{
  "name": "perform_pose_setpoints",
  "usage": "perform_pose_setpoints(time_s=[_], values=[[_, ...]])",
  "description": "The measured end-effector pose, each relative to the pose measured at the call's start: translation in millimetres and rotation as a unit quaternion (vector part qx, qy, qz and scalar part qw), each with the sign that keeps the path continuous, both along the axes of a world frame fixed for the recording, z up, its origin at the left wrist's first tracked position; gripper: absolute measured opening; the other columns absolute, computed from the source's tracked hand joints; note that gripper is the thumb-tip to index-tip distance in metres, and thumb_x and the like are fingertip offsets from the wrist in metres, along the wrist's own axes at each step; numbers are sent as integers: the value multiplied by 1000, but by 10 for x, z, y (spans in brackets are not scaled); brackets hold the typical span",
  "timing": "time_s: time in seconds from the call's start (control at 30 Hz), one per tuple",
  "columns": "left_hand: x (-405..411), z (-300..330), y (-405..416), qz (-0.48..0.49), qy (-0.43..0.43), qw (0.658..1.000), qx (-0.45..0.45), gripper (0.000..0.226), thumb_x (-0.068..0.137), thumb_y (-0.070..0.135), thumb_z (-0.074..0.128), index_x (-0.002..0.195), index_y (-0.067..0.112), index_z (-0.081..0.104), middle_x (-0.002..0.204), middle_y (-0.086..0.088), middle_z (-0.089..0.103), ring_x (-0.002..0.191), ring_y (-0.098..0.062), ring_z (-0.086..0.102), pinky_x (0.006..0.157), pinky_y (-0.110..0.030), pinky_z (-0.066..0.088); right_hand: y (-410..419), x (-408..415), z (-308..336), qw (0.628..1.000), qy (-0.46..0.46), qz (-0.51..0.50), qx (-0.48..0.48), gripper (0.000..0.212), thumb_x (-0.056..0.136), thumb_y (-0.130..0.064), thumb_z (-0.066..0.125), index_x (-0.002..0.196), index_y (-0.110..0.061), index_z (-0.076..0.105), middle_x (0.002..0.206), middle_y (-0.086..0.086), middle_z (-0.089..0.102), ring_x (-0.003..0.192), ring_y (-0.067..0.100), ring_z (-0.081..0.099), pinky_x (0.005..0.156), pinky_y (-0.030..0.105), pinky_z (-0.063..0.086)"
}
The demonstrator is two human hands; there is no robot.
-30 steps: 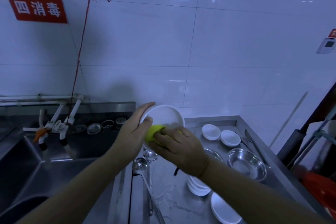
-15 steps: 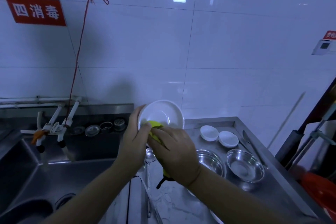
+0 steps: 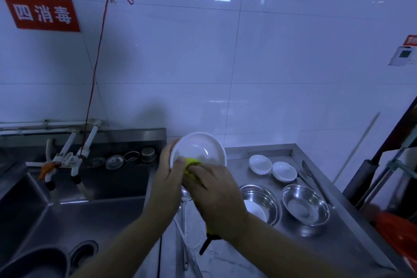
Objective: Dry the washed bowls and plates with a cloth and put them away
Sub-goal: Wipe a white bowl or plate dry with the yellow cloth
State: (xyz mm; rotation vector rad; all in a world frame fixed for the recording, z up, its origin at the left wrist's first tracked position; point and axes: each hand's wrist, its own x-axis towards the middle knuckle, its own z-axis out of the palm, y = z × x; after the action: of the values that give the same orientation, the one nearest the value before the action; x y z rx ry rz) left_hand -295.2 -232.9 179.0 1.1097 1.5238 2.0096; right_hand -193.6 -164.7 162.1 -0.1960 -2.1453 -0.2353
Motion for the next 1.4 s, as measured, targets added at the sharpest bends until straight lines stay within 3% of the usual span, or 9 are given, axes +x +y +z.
perform_pose_setpoints(time_s=[0.27,0.5,0.77,0.9,1.0,1.1,1.23,1.33,1.4], values=[[-286,67,-30,-55,126,986,-92,30,85,35,43,111,45,53,117,19,57,101,9,54,76,-3,41,328,216,-21,983,-138,2,119,21,93,-6,56,110,-3,67,117,15,64,109,31,58,96,39,45],[-209,91,74,-59,70,993,-77,31,84,35,45,112,42,55,119,16,60,111,0,54,90,-14,41,169,59,80,982,-174,-66,31,60,67,-12,45,123,-1,60,130,18,57,122,32,53,98,40,46],[-521,177,50,-161,101,969,-161,29,86,38,45,110,44,59,113,13,63,103,-9,61,79,-22,50,298,106,-46,980,-126,74,133,19,94,-8,56,95,-18,72,112,3,69,108,23,62,79,33,49],[-603,200,-1,-221,153,926,-266,30,95,39,49,123,48,46,117,6,59,96,-17,65,67,-34,57,447,172,-95,970,-157,94,158,17,91,-9,60,84,-21,71,99,2,69,91,23,65,71,31,48],[-687,152,-71,-114,348,873,-323,67,89,41,57,143,41,18,140,11,41,120,-5,46,96,-33,46,500,222,-133,971,-191,76,121,13,84,-14,68,89,-26,73,96,-1,69,88,22,65,71,30,49],[-590,179,-225,6,616,758,-214,66,73,41,70,132,33,42,127,12,51,116,-4,45,94,-28,46,545,286,-139,969,-218,71,88,20,76,-16,75,93,-27,73,97,-1,70,87,21,65,70,30,51],[-454,166,-239,-56,796,589,-126,34,57,29,76,90,30,69,94,11,69,98,-11,63,98,-34,45,516,270,-127,971,-216,85,63,28,72,-15,80,96,-28,74,97,-2,71,87,19,65,68,30,52],[-468,153,-201,-86,798,581,-136,22,58,21,78,75,30,68,78,15,68,78,-5,64,97,-27,47,505,268,-80,973,-198,95,70,30,73,-14,79,100,-25,73,103,0,70,92,21,65,71,33,53],[-498,113,-217,-69,758,630,-154,15,62,25,77,70,30,67,71,17,66,70,-3,63,82,-19,51,566,302,-40,981,-156,103,52,34,72,-14,80,106,-17,71,112,5,66,96,25,64,78,35,52]])
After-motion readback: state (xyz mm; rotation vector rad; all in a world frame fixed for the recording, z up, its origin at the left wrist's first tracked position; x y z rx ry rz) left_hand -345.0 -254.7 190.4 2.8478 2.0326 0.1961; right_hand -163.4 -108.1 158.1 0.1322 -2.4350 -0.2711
